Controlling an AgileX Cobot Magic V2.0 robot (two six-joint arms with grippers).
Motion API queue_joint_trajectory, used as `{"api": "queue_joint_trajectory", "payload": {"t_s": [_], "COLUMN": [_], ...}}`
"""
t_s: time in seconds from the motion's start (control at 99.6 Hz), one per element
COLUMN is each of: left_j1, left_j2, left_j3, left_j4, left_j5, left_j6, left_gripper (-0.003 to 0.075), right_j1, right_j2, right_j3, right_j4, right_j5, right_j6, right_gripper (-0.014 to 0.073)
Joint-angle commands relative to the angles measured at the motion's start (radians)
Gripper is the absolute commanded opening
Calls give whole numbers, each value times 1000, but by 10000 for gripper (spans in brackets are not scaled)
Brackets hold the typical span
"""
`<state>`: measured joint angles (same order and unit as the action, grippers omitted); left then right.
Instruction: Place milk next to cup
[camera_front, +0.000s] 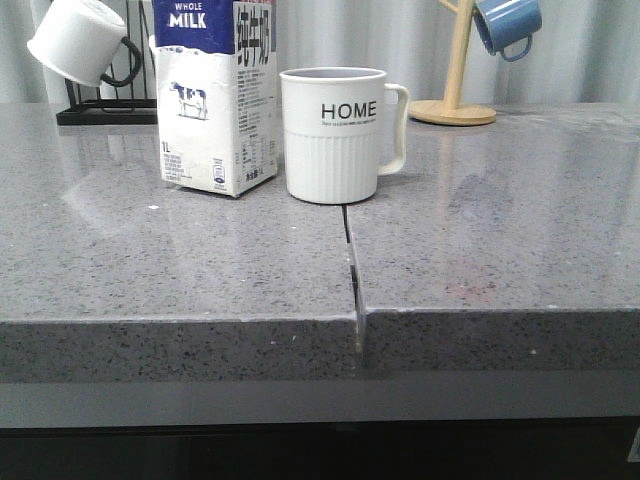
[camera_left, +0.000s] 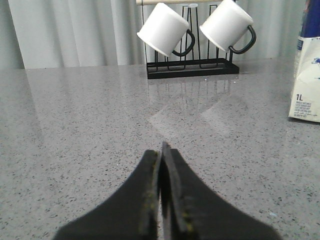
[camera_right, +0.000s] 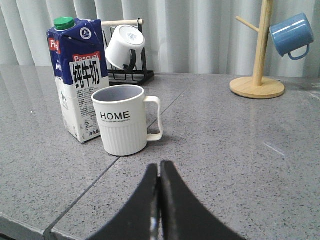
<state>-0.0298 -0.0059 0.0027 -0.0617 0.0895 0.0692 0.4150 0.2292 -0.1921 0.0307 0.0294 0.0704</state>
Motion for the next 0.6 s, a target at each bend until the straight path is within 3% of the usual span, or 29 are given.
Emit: {"api": "queue_joint_trajectory", "payload": {"t_s": [0.0,0.1,0.291,0.592], "left_j1": [3,3,3,3], "left_j2": [-32,-32,-32,-32], "left_j3": [42,42,42,42], "left_j4": [0,0,0,0], "left_j5": [-74,-74,-74,-72], "left_j6": [-10,-10,-10,-10], "left_gripper": [-21,-21,-21,-21], "right_j1": [2,2,-43,-382], "right_j2": [5,5,-14,-102], "right_j3": [-25,-25,-7,87], "right_j4": [1,1,-115,-81], "right_j5": [-78,-78,-88,-108], "right_j6": [-2,-2,-64,-44], "right_gripper": [-67,-67,-67,-67]}}
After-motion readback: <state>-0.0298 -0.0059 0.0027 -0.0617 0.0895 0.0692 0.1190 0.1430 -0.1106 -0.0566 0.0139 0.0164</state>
